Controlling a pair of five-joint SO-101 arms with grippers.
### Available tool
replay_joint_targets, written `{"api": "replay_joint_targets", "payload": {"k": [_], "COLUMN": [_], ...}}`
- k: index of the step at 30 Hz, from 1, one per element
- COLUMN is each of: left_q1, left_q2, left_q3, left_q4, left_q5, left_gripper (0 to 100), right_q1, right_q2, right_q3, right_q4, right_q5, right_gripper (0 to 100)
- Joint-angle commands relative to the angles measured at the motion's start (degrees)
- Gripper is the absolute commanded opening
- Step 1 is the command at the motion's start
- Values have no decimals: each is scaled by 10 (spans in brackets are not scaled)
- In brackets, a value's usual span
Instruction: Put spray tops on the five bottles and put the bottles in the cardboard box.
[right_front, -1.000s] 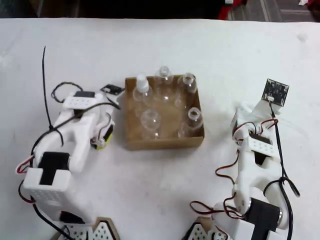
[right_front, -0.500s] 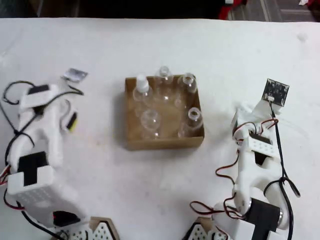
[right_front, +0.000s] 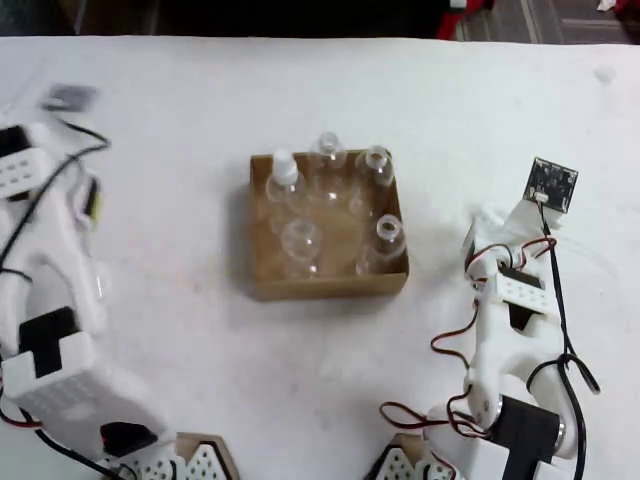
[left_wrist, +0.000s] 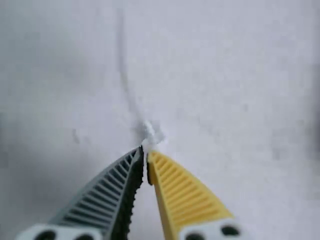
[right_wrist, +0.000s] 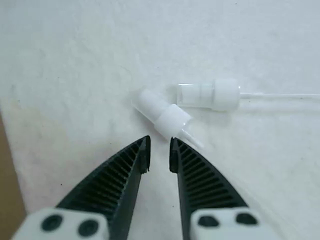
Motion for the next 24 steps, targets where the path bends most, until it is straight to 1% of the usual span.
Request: {"api": "replay_joint_targets", "payload": {"k": [1, 4, 7, 10, 13, 16, 24], "left_q1": [-47, -36, -25, -28, -34, -37, -54], "left_q2": [-4, -1, 32, 95, 184, 278, 553], "left_q3": [-85, -92, -101, -128, -177, -258, -561], "left_q4": [-109, -195, -255, -333, -432, -501, -621], "left_q5": [55, 32, 24, 23, 24, 24, 21], "left_gripper": [24, 59, 107, 98, 58, 23, 22], "right_q1": [-7, -7, -7, -7, -7, -7, -8], "right_q2": [-1, -1, -1, -1, -1, -1, -1], "right_q3": [-18, -18, -18, -18, -18, -18, -18], "right_q4": [-12, -12, -11, -11, -11, -12, -13], "right_q5": [6, 6, 6, 6, 6, 6, 6], "right_gripper": [51, 51, 51, 52, 52, 52, 52]}}
